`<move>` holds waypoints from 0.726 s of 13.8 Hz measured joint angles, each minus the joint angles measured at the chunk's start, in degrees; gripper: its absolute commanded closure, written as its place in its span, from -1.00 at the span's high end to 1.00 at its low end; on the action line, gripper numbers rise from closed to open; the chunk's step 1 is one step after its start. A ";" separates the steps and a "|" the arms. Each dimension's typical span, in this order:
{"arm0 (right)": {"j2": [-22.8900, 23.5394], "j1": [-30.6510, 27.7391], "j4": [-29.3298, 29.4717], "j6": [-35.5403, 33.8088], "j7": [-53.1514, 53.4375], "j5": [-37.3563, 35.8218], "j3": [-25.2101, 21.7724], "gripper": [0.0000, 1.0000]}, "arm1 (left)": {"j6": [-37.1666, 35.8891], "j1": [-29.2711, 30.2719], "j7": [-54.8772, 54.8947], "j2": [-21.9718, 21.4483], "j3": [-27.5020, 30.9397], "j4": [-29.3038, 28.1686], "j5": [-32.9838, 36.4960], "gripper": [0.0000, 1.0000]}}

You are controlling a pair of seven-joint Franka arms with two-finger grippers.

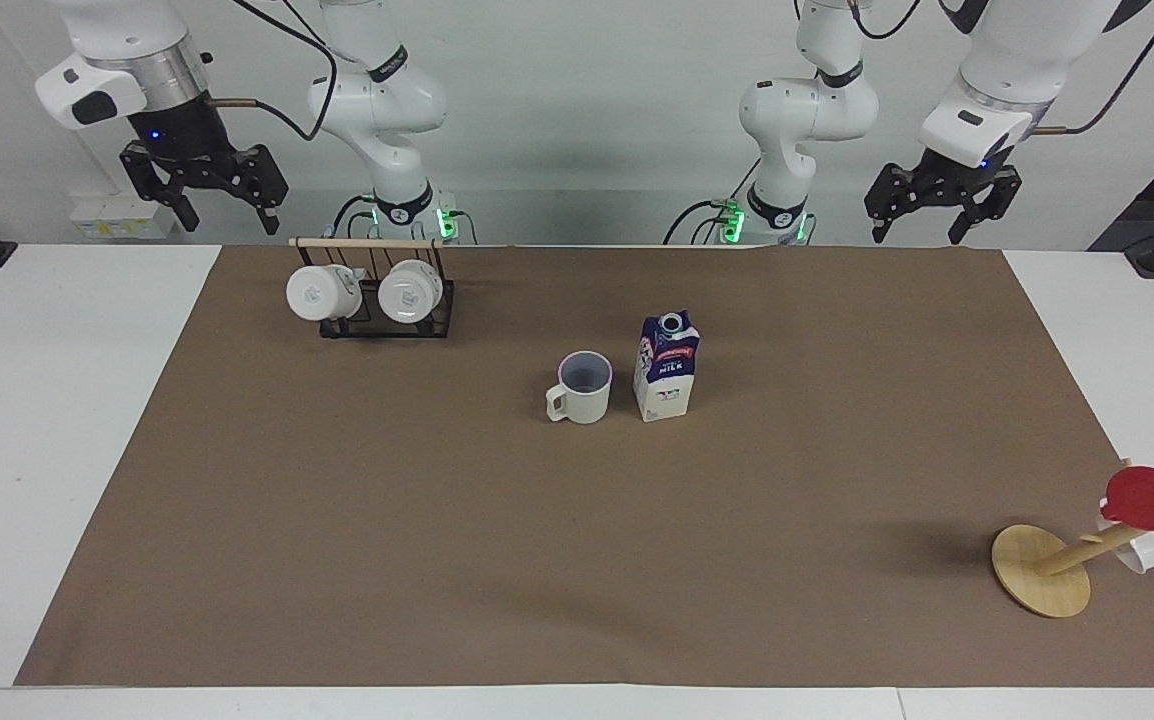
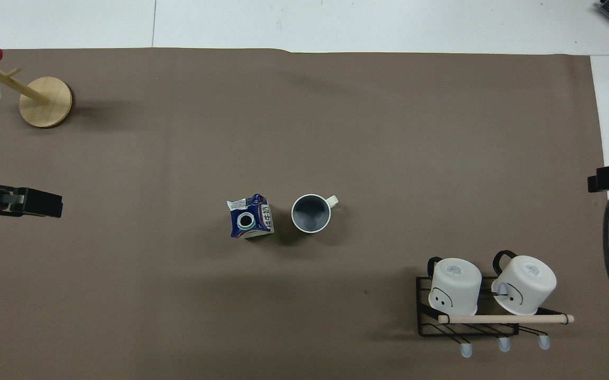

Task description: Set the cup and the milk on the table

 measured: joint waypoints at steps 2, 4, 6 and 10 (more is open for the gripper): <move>0.00 0.00 0.16 -0.39 0.00 0.02 0.03 1.00 | -0.06 0.08 0.00 0.00 0.10 0.00 0.01 1.00; 0.00 0.06 0.20 -0.39 1.12 0.06 0.12 1.00 | -0.11 0.08 0.00 0.00 0.10 0.00 0.01 1.00; 0.00 0.18 0.21 -0.39 2.77 0.06 0.57 1.00 | -0.14 0.09 0.00 0.00 0.11 0.00 0.02 1.00; 0.00 0.19 0.21 -0.39 3.05 0.06 0.87 1.00 | -0.16 0.10 0.00 0.00 0.14 0.00 0.02 1.00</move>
